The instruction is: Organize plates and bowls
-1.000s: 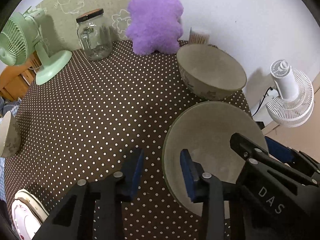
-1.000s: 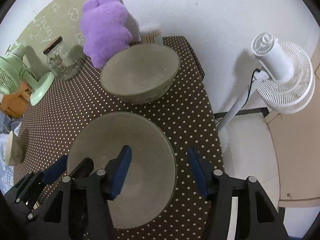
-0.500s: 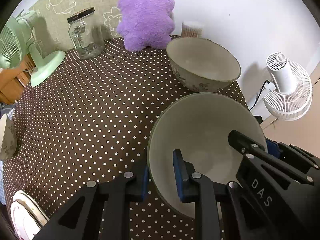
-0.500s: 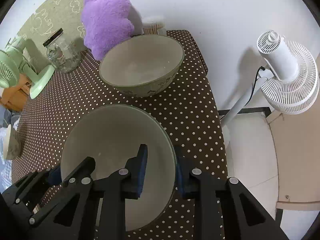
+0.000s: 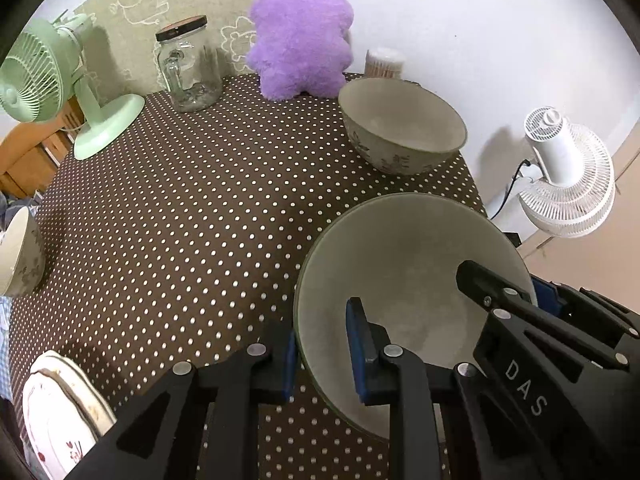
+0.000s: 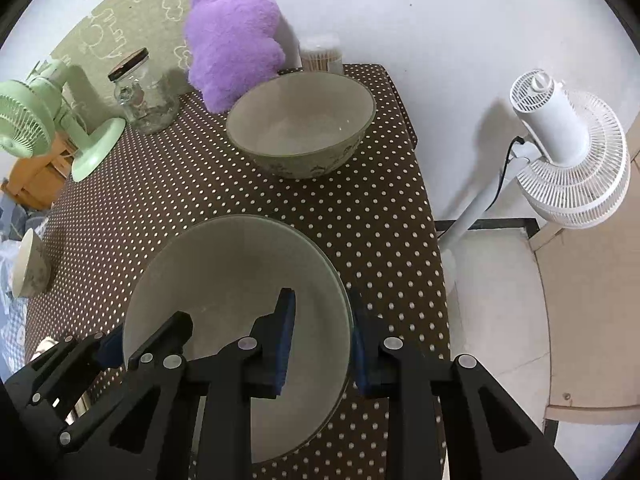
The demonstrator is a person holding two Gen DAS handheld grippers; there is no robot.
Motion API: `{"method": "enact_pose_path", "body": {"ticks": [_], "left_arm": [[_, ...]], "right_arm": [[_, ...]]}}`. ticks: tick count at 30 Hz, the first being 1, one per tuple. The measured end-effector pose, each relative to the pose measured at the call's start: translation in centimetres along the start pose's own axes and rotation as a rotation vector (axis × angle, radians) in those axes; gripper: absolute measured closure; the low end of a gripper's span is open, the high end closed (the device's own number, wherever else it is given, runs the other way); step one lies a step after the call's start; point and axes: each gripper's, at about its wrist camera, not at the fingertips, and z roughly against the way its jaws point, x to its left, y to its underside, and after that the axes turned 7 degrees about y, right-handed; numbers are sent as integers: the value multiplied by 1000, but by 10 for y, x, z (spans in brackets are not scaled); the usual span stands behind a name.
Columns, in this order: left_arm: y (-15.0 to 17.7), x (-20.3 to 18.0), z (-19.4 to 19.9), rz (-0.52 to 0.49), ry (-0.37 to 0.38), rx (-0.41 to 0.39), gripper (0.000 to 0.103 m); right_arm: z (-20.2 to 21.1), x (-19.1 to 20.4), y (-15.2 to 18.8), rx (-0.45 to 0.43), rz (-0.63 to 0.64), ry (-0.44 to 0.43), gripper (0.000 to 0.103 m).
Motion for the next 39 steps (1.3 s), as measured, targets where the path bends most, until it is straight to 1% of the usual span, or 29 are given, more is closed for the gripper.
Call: {"method": "enact_pose_path", "body": {"ticks": [7,19,26,31,39], "left_arm": [[17,7,21,3,7,-16,83],[56,30,44,-5,3,-1,83],[80,51,54,1,11,11,83],[97,67,58,-4,9,34,83],[115,88,62,-19,3,47,83]], "right_arm": [[25,8,19,-15,-2,2,74],[51,34,61,-3,2,-6,74],[59,55,87,7,15,-1,74],[61,72,105,28,31,-9,74],[62,93,123,39,34,-10,75]]}}
